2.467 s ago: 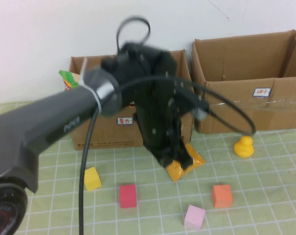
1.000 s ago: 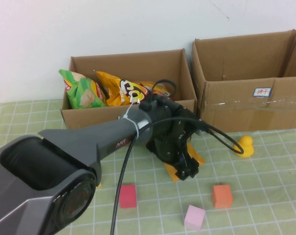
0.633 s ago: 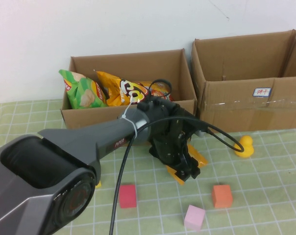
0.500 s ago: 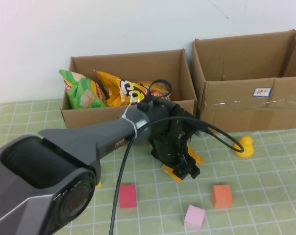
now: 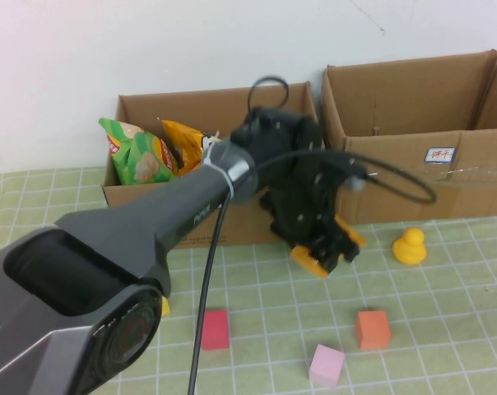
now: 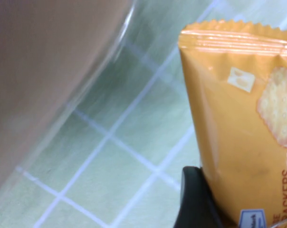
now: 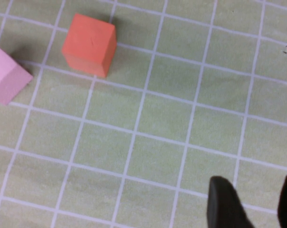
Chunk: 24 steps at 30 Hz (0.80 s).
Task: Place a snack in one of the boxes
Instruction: Pick up the biscuit, then place the biscuit in the biscuit box
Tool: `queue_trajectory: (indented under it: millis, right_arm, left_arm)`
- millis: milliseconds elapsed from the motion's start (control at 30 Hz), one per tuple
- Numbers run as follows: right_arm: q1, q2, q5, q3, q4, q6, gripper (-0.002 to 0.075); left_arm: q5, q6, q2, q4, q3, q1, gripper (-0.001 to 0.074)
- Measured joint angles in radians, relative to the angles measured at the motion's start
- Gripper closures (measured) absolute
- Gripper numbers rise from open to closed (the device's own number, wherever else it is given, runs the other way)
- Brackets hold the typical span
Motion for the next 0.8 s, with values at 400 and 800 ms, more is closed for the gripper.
queue_trajectory:
  millis: [400, 800]
  right_arm:
    - [0.0, 0.007, 0.0, 0.0, -0.017, 0.0, 0.0476]
    - [0.0, 0.075, -0.005, 0.0, -0.019, 0.0, 0.0476]
  left_arm:
    - [0.045, 0.021, 0.0, -0.218, -0.448, 0.0, 0.0346]
    - [-0.471, 0.1, 0.062, -0.135, -0.505, 0.0, 0.0346]
